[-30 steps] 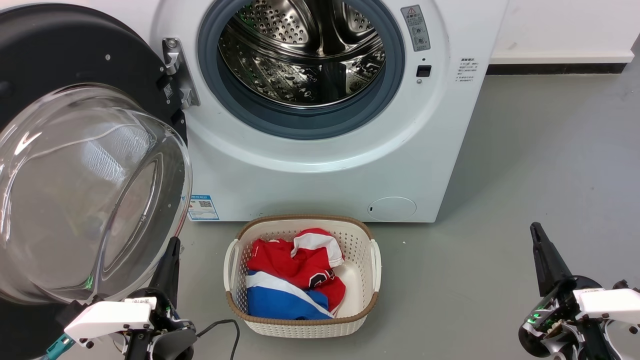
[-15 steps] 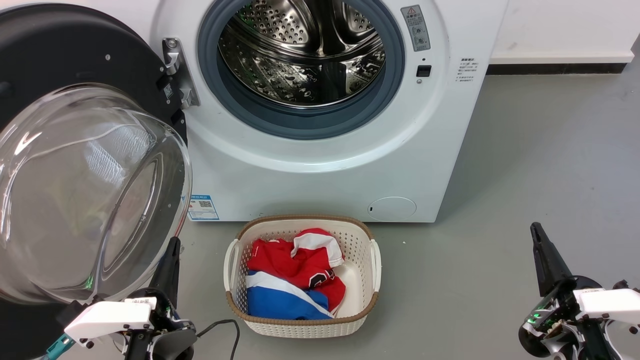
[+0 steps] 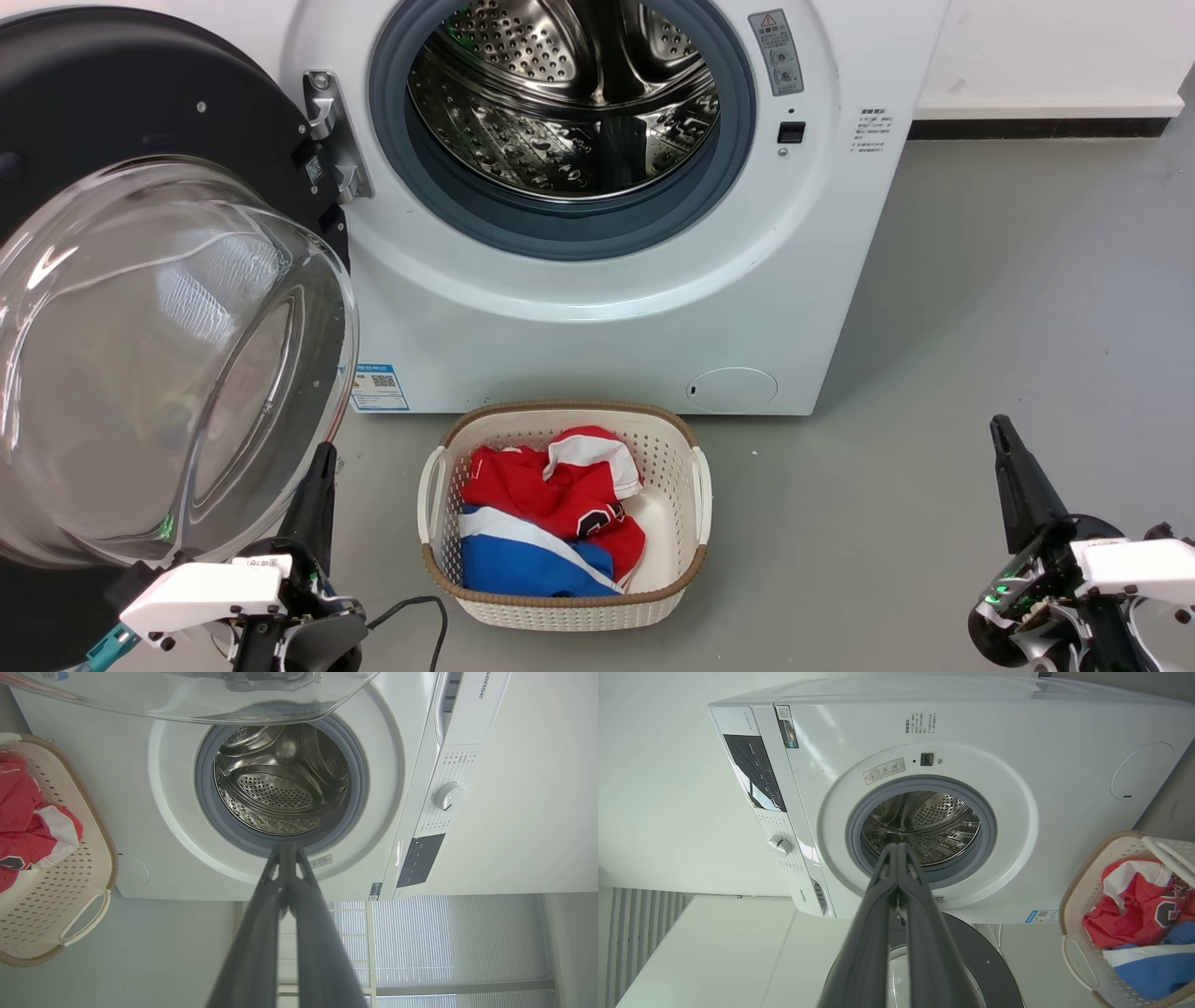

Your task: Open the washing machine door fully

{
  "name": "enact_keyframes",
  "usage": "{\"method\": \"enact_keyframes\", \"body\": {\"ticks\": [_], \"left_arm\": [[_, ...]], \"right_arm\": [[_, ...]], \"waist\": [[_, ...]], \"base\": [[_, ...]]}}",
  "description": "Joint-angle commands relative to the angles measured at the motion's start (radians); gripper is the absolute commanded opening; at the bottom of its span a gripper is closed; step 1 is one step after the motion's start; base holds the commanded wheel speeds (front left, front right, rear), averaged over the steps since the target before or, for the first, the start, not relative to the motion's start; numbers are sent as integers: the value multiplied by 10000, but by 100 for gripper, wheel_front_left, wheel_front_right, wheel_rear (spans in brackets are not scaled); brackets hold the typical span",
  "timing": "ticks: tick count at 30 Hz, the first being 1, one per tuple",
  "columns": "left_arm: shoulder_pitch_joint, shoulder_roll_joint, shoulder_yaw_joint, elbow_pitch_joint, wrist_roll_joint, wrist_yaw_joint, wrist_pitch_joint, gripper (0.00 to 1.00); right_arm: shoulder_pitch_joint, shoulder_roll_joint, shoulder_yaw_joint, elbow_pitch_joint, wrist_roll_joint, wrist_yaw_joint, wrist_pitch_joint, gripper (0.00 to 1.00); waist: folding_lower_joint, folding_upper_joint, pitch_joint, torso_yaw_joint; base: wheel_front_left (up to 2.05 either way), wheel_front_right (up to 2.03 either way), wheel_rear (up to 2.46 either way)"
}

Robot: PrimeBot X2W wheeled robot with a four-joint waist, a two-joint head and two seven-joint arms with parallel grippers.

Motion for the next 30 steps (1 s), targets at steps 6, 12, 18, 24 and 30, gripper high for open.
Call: {"method": "enact_keyframes", "body": {"ticks": [6,12,18,24,30], "left_arm": [[-101,-15,38,12,71,-29,33,0],[-102,-20,47,11,72,-29,36,0],[-102,-23,54,11,80,-29,43,0],[-103,-27,60,11,86,-29,49,0],[-103,-30,66,12,72,-29,54,0]], "right_arm": [[-104,38,-16,8,-61,0,22,0],[-105,41,-21,9,-66,0,26,0],[-105,43,-23,9,-69,0,22,0],[-105,43,-26,9,-73,0,25,0],[-106,44,-29,9,-77,0,28,0]], "waist": [[0,0,0,0],[0,0,0,0],[0,0,0,0],[0,0,0,0],[0,0,0,0]], "base": [[0,0,0],[0,0,0],[0,0,0],[0,0,0],[0,0,0]]}}
